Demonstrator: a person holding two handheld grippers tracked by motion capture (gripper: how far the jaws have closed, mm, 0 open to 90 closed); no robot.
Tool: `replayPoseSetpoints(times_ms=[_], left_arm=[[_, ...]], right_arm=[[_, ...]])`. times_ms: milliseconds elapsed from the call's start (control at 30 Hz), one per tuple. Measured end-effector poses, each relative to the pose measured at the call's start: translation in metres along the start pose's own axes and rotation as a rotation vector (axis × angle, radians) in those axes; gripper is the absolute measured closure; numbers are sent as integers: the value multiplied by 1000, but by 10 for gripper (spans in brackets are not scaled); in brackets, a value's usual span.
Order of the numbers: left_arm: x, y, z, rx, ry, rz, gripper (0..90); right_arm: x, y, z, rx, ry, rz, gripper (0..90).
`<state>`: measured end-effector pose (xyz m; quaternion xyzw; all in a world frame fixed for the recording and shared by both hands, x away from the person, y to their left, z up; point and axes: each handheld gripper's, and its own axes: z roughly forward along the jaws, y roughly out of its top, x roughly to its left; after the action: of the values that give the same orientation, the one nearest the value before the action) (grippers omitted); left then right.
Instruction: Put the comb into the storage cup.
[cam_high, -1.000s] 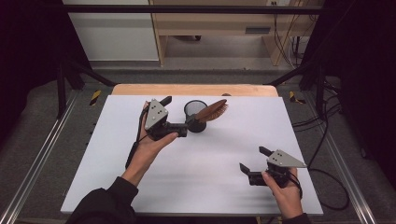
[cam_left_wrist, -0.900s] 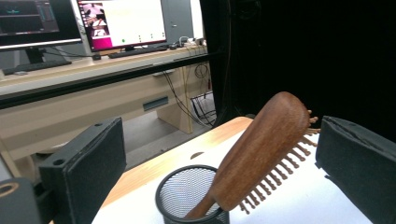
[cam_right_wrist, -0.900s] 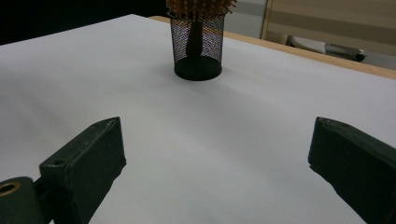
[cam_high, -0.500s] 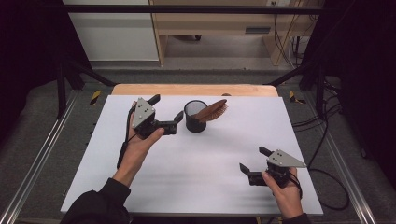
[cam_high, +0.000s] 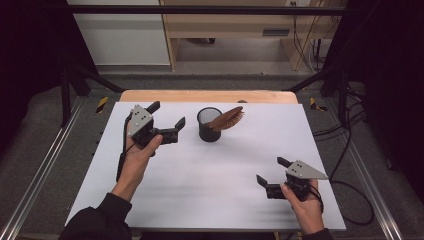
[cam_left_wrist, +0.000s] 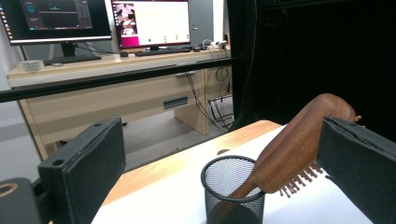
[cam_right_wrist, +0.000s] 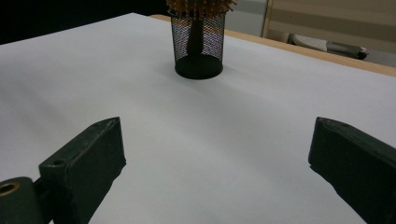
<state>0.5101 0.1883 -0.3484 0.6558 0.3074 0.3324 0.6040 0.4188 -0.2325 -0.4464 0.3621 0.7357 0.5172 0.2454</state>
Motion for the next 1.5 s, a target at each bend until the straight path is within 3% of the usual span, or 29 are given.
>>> replayPoseSetpoints(times_ms=[1000, 1500], left_arm=[[29, -3, -39, 0, 61, -25, 15], [37, -26, -70, 8, 82, -72, 16]], right_arm=[[0, 0, 0, 0, 3, 2, 42], [-5, -1, -3, -29, -27, -17, 44]])
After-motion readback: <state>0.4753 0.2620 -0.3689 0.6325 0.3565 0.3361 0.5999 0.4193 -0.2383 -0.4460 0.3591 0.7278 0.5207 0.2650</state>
